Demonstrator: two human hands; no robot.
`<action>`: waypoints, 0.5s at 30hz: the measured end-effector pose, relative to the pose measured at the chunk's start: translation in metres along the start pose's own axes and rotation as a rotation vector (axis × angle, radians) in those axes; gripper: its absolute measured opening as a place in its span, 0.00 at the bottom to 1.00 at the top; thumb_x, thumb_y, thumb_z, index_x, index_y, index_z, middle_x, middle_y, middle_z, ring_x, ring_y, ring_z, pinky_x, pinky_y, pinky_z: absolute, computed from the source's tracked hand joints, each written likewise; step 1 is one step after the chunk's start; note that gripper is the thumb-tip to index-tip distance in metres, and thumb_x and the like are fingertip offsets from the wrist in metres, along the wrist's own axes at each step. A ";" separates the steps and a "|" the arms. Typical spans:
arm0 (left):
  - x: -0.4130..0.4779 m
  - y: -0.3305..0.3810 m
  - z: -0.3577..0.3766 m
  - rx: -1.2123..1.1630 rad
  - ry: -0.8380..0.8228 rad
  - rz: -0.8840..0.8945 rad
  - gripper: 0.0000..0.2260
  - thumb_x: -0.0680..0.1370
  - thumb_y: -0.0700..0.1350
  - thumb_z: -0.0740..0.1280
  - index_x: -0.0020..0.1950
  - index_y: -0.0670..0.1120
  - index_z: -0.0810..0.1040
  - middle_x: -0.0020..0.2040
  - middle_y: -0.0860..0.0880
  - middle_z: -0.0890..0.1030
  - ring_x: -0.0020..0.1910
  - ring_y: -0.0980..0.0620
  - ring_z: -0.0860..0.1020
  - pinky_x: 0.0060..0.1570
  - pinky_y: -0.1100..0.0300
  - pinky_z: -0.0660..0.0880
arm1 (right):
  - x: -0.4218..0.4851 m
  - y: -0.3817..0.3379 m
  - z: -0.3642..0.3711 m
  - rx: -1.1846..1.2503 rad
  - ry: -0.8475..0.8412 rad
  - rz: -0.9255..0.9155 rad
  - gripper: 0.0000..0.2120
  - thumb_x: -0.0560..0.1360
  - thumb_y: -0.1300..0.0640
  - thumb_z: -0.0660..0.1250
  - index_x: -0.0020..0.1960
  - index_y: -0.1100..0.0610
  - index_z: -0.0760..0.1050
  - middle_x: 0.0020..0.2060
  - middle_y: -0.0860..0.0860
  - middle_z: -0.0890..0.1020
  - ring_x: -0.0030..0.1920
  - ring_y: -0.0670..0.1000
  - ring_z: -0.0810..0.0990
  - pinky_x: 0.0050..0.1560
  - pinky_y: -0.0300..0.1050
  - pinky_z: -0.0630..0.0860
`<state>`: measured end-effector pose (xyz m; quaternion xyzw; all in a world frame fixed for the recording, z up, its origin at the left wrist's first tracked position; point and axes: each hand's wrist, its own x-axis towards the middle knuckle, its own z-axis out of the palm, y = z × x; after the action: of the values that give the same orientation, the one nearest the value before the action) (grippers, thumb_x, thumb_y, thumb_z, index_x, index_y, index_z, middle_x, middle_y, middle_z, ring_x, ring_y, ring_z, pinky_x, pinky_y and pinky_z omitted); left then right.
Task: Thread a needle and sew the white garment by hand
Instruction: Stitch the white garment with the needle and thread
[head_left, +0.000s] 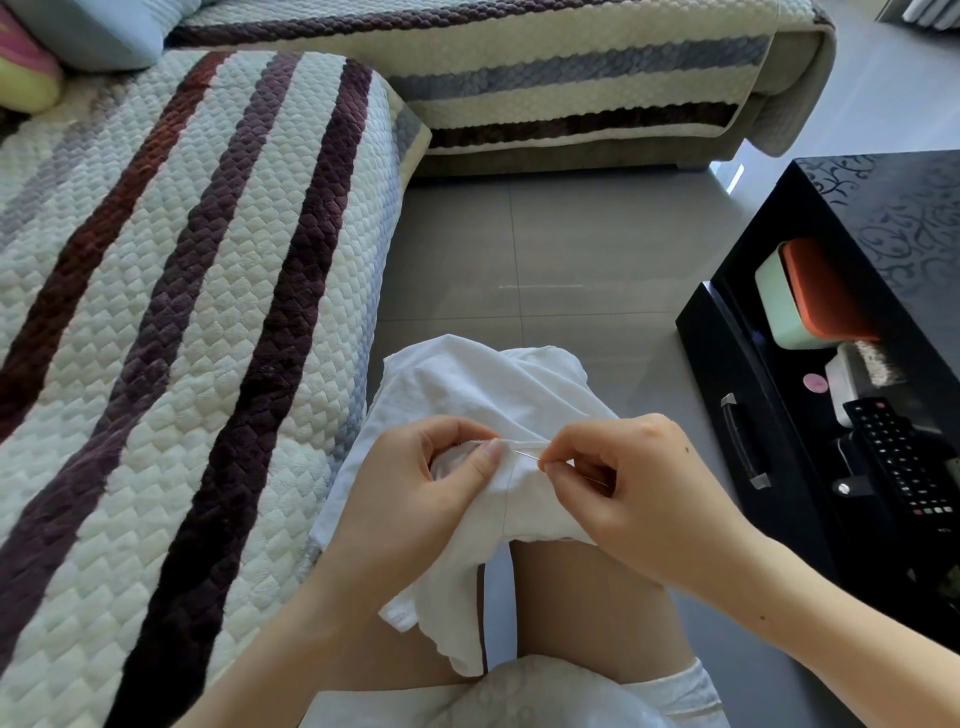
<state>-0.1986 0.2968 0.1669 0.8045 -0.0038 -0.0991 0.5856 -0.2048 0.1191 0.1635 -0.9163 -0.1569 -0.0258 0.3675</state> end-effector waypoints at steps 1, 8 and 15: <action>0.000 0.001 0.000 0.040 -0.005 0.034 0.04 0.74 0.42 0.70 0.41 0.50 0.83 0.38 0.58 0.83 0.40 0.64 0.80 0.41 0.74 0.71 | 0.001 -0.001 0.000 -0.007 -0.005 0.000 0.07 0.68 0.59 0.63 0.34 0.54 0.79 0.19 0.38 0.62 0.24 0.42 0.67 0.28 0.31 0.60; -0.001 0.007 0.002 0.117 -0.043 0.088 0.08 0.74 0.42 0.70 0.38 0.55 0.81 0.36 0.62 0.83 0.40 0.65 0.79 0.40 0.74 0.71 | 0.004 -0.002 0.000 0.027 -0.011 0.004 0.07 0.68 0.59 0.63 0.35 0.54 0.80 0.19 0.38 0.64 0.25 0.41 0.69 0.30 0.31 0.64; 0.002 0.002 0.002 0.042 -0.002 -0.069 0.04 0.73 0.47 0.71 0.39 0.51 0.82 0.35 0.56 0.83 0.36 0.63 0.79 0.37 0.70 0.72 | 0.000 -0.001 -0.008 0.264 -0.046 0.108 0.08 0.69 0.62 0.64 0.34 0.54 0.80 0.20 0.44 0.67 0.23 0.44 0.63 0.28 0.30 0.60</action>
<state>-0.1969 0.2938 0.1681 0.8162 0.0214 -0.1198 0.5648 -0.2043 0.1140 0.1699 -0.8674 -0.1178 0.0358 0.4821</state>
